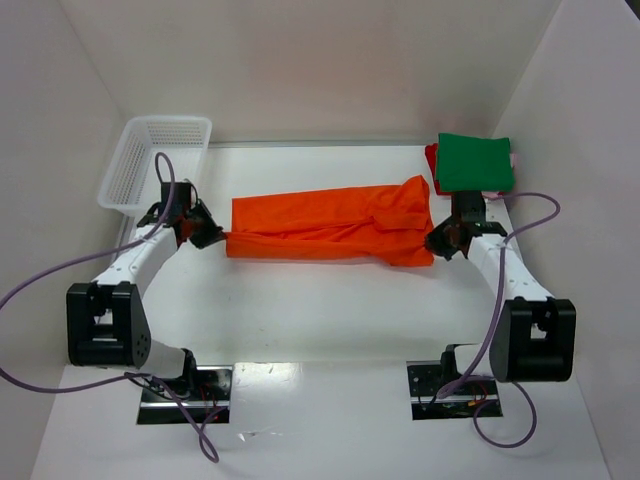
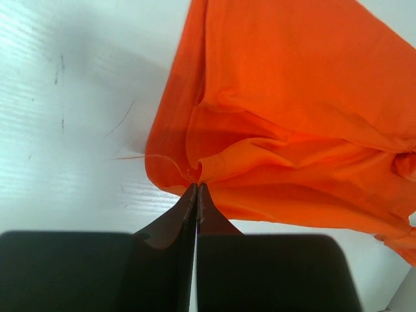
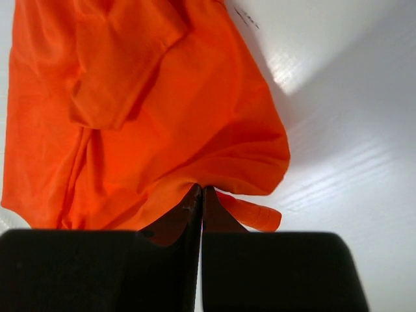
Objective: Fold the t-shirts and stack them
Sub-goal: Fold the other side of the tshirt into a rectangle
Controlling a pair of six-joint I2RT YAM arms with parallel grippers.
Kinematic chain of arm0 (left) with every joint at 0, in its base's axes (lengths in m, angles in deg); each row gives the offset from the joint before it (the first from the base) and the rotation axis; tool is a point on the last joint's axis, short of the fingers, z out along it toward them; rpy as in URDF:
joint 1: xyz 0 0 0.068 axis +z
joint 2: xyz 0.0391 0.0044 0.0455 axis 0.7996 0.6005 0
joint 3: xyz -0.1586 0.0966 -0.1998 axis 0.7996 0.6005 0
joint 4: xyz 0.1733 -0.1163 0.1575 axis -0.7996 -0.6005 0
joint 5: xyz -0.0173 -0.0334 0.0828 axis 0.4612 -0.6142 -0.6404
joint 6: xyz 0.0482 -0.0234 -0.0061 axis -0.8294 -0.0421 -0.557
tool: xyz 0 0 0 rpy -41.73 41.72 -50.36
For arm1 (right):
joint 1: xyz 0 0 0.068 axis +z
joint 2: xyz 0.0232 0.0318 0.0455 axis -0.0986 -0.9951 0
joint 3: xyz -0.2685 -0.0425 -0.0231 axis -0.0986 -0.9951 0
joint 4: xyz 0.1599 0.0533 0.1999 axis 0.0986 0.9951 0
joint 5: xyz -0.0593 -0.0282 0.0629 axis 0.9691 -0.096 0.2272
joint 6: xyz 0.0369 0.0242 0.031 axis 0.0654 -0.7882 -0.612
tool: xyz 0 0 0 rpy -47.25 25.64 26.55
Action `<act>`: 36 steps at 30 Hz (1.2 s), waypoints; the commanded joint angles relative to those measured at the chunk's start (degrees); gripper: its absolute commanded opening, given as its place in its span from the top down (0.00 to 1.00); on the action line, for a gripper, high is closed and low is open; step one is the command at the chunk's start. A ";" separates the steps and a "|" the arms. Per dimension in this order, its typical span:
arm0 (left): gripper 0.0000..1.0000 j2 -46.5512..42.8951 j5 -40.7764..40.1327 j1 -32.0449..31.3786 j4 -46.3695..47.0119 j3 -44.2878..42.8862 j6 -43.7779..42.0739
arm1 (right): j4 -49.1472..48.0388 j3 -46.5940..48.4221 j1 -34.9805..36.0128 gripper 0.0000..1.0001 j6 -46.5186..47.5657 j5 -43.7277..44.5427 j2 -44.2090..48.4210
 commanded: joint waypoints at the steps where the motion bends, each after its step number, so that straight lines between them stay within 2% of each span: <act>1: 1.00 3.24 2.16 0.44 1.94 -4.00 -2.58 | -4.48 4.68 -1.13 1.00 1.04 -0.69 -2.81; 15: 1.00 18.80 1.64 0.44 4.06 -15.34 -3.11 | -7.74 18.48 -1.67 1.00 2.71 -1.21 -19.07; 33: 1.00 28.82 1.72 0.44 4.58 -23.26 -2.59 | -8.35 30.61 -2.28 1.00 3.24 -3.68 -32.88; 35: 1.00 28.83 1.72 0.44 4.58 -23.79 -2.59 | -8.96 30.61 -2.28 0.94 3.77 -3.68 -34.46; 36: 0.97 29.44 1.72 0.44 4.58 -23.79 -2.59 | -8.97 30.61 -2.28 0.93 3.77 -3.68 -34.46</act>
